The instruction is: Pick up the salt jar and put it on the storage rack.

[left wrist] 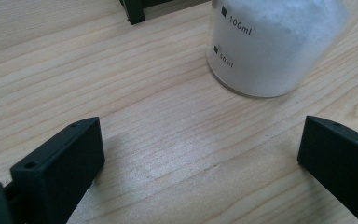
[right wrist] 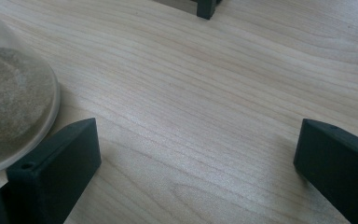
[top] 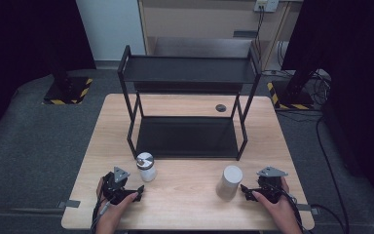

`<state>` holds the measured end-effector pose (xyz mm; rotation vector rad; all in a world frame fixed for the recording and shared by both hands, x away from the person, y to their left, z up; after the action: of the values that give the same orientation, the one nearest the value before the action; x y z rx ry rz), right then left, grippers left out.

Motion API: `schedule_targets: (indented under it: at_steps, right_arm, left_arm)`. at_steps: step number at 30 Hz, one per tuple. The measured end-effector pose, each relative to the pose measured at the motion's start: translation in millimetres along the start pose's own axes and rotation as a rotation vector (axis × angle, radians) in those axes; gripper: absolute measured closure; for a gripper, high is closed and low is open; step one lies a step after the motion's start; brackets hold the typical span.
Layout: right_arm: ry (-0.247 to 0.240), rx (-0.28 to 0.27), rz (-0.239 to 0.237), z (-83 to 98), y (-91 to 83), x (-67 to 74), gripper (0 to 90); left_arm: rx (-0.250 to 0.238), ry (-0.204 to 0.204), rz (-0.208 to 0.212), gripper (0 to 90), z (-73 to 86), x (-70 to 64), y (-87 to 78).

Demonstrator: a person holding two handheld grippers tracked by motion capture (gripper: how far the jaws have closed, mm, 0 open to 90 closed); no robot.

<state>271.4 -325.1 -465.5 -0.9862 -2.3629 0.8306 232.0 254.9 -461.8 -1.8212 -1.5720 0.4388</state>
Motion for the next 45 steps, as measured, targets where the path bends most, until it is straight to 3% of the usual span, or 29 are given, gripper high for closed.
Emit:
schedule_targets:
  at_steps: [20, 25, 45]
  right_arm:
    - [0.000, 0.000, 0.000, 0.0, 0.0, 0.0, 1.2]
    - [0.000, 0.000, 0.000, 0.0, 0.0, 0.0, 1.2]
    - [0.000, 0.000, 0.000, -0.1, 0.0, 0.0, 1.2]
  left_arm:
    - [-0.001, 0.029, 0.031, 1.2, -3.4, -1.6, -8.8]
    - [-0.004, 0.055, 0.042, 1.3, -5.5, -4.9, -11.7]
    - [-0.060, 0.096, 0.070, 1.3, -12.4, -17.7, -19.5]
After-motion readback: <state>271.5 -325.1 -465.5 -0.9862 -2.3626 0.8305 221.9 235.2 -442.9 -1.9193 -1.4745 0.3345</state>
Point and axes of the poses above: each handheld gripper's, and its own axes: y roughly forward along the jaws, z roughly out of its underside, x roughly to its left, the point moved 2 cm from there along y, roughly forward along the jaws, and after that the axes turned 14 degrees about -z, right-handed, at the moved point
